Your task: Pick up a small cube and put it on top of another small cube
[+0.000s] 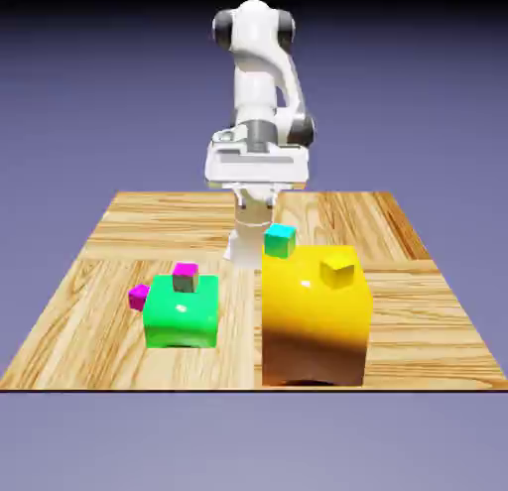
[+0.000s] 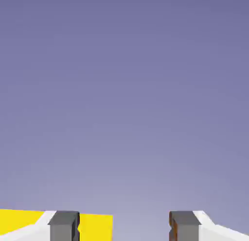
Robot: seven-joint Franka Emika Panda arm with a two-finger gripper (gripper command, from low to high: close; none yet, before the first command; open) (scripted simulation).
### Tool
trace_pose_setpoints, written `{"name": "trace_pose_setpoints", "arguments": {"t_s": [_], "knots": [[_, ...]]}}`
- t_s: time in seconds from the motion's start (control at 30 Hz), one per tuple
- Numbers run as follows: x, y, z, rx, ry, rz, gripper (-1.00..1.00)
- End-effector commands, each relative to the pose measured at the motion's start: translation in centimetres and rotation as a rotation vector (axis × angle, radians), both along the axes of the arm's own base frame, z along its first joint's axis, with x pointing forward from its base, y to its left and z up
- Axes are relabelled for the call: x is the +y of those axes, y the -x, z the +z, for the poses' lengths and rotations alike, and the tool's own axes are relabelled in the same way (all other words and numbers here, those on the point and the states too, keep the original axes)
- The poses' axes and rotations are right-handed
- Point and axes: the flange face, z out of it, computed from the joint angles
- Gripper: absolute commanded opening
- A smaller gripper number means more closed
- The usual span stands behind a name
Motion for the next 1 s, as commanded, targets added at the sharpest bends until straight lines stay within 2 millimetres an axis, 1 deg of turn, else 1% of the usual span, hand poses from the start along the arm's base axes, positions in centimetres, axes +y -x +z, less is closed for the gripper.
{"name": "trace_pose_setpoints", "arguments": {"t_s": [0.0, 0.07, 0.13, 0.2, 0.27, 0.33, 0.43, 0.57, 0.7, 0.77, 0.9, 0.93, 0.97], "knots": [[-2.1, -0.4, -1.3, 0.057, -0.05, -0.078, 0.0], [-6.4, -0.8, -3.9, 0.164, -0.153, -0.236, 0.0], [-10.5, -0.5, -6.7, 0.265, -0.26, -0.394, 0.0], [-14.5, 0.4, -9.4, 0.357, -0.371, -0.552, 0.0], [-18.2, 1.8, -12.2, 0.442, -0.487, -0.709, 0.0], [-21.6, 3.7, -14.9, 0.519, -0.607, -0.865, 0.0], [-26.2, 7.2, -18.7, 0.616, -0.795, -1.096, 0.0], [-31.0, 12.9, -23.4, 0.711, -1.061, -1.39, 0.0], [-34.6, 19.3, -27.5, 0.759, -1.345, -1.664, 0.0], [-34.8, 19.7, -27.7, 0.761, -1.362, -1.679, 0.0], [-32.5, 18.3, -33.3, 0.76, -1.362, -1.678, 0.0], [-32.3, 18.2, -33.8, 0.761, -1.362, -1.679, 0.0], [-32.3, 18.2, -33.8, 0.761, -1.362, -1.679, -1.0]]}}
